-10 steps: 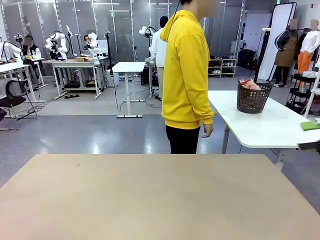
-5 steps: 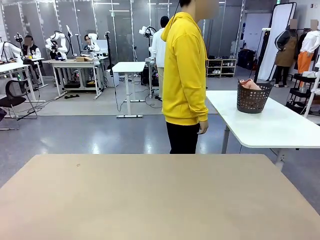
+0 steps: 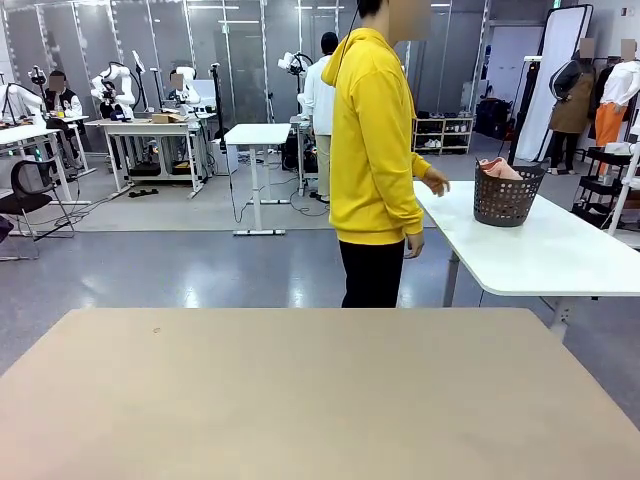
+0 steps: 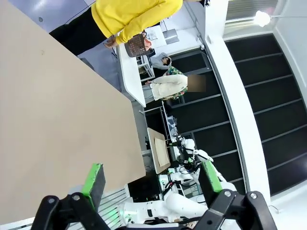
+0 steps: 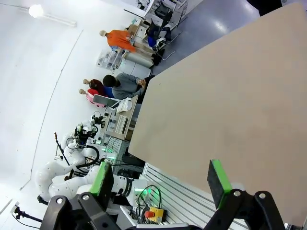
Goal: Fold the towel.
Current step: Grab the top end of the 100 cm Hotel Towel extended by the human.
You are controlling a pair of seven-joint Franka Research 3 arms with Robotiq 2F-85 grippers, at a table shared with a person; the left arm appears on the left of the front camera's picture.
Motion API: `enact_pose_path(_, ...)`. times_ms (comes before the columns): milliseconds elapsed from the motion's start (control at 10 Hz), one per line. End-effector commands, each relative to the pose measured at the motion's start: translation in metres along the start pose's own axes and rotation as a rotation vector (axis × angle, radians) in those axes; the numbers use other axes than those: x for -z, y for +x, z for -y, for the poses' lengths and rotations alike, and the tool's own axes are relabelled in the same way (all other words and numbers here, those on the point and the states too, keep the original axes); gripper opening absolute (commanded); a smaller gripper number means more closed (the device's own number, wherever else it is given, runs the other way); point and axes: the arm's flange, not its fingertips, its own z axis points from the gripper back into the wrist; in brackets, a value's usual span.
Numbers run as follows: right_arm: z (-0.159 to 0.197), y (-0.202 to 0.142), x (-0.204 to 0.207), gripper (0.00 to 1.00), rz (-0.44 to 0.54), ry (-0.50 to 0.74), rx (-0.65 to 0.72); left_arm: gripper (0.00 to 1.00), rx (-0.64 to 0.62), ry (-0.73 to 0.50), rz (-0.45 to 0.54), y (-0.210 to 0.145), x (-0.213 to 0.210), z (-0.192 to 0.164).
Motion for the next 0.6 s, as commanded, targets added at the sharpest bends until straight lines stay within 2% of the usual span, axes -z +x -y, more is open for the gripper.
enact_pose_path(0, -0.0038, 0.0003, -0.0078, 1.00, 0.015, 0.004, -0.009, 1.00, -0.003, -0.024, -0.016, 0.0054, -0.0036, 0.0005)
enact_pose_path(500, -0.0038, 0.0003, -0.0078, 1.00, 0.015, 0.004, -0.009, 1.00, -0.003, -0.024, -0.016, 0.0054, -0.0036, 0.0005)
